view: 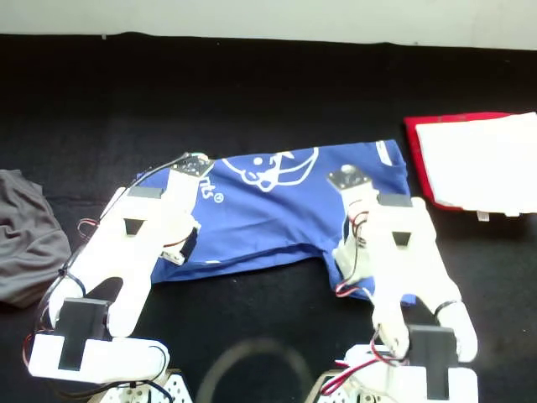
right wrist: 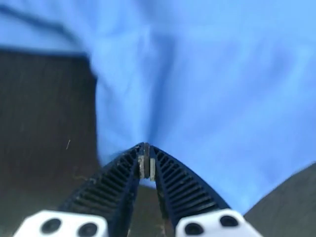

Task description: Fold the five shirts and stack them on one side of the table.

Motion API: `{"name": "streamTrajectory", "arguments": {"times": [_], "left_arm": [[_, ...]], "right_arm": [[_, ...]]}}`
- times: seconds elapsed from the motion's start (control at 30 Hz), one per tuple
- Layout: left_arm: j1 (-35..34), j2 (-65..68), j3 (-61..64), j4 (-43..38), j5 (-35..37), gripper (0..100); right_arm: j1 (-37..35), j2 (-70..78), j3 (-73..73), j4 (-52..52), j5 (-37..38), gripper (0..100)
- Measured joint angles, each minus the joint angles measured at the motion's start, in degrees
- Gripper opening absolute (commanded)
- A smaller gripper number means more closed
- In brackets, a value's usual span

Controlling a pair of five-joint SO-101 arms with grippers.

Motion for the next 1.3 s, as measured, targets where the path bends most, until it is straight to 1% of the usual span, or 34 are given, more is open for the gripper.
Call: {"name": "streamTrajectory", "arguments": {"times": [0.13, 0.37, 0.43, 0.5, 0.63, 0.7, 0.77, 0.87, 1.0, 1.1, 1.17, 1.3], "left_arm": [[0.00, 0.00, 0.00, 0.00, 0.00, 1], [0.00, 0.00, 0.00, 0.00, 0.00, 1], [0.00, 0.00, 0.00, 0.00, 0.00, 1], [0.00, 0.00, 0.00, 0.00, 0.00, 1], [0.00, 0.00, 0.00, 0.00, 0.00, 1], [0.00, 0.00, 0.00, 0.00, 0.00, 1], [0.00, 0.00, 0.00, 0.00, 0.00, 1], [-0.18, 0.00, 0.00, 0.18, 0.00, 1], [-0.26, 0.26, -0.44, 3.08, 0.00, 1], [-0.44, 0.26, -0.35, 3.96, -0.09, 1], [-0.44, 0.26, -0.35, 4.75, -0.09, 1], [-2.20, 0.26, -0.35, 7.74, -0.79, 1]], "right_arm": [[0.00, -3.34, 3.43, 2.55, 0.00, 0.6], [0.00, -4.84, 6.77, 0.09, 0.00, 0.6], [0.09, -6.33, 5.63, 0.35, 0.00, 0.6], [0.09, -9.49, 2.99, 2.73, 0.00, 0.6], [0.44, -18.90, -3.96, 8.62, 0.00, 0.6], [2.02, -24.00, -6.15, 8.88, 0.00, 0.6], [4.66, -27.25, -5.98, 6.59, 0.00, 0.6], [10.11, -27.52, -1.85, 0.00, 0.00, 0.6], [14.07, -22.59, 6.77, -11.16, 0.00, 0.6], [16.09, -17.41, 9.05, -15.82, 0.00, 0.6], [17.41, -13.98, 9.05, -17.67, 1.67, 0.6], [20.13, -7.21, 9.05, -21.98, 7.47, 0.6]]}}
